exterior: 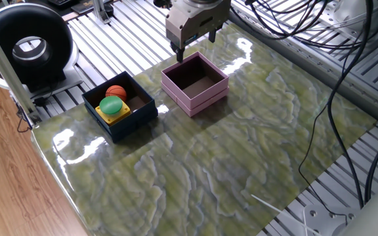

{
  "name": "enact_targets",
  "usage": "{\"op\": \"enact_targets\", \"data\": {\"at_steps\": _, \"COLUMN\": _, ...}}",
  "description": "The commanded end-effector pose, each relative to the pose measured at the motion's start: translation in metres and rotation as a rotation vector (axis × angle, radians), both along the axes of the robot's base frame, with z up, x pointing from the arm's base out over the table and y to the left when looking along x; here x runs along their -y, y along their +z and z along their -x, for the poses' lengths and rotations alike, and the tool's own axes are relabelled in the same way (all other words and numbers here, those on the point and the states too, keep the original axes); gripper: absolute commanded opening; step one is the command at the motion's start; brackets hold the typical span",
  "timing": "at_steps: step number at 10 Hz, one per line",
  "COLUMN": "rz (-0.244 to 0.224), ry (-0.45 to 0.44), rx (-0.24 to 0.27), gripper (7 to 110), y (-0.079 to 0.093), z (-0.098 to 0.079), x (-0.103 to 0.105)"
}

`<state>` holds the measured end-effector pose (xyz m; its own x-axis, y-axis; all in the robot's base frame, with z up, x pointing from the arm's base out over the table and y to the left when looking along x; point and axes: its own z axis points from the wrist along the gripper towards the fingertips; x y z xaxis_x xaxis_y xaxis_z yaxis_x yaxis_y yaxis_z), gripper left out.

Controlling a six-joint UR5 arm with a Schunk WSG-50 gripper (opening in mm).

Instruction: Move an object from one box to another

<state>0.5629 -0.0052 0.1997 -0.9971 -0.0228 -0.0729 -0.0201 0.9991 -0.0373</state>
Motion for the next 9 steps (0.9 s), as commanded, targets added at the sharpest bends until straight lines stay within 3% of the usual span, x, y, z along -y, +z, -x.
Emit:
{"op": "enact_targets", "data": {"at_steps": 1, "rz": 0.000, "ry": -0.002, "rx": 0.009, "gripper": 7, "y": 0.001, "z": -0.002, "x": -0.001}}
{"op": "enact_targets", "data": {"at_steps": 3, "rz": -0.009, "ry": 0.019, "rx": -0.021, "gripper": 7, "y": 0.000, "z": 0.006, "x": -0.005}}
{"op": "enact_targets", "data": {"at_steps": 5, "rz": -0.070, "ry": 0.007, "rx": -0.033, "gripper": 7, "y": -0.001, "z": 0.012, "x": -0.035}}
{"op": "enact_targets", "data": {"at_steps": 7, "rz": -0.005, "ry": -0.010, "rx": -0.011, "gripper": 7, "y": -0.002, "z": 0.009, "x": -0.024}}
{"op": "enact_targets", "data": {"at_steps": 9, "rz": -0.032, "ry": 0.007, "rx": -0.027, "gripper": 7, "y": -0.004, "z": 0.014, "x": -0.035}}
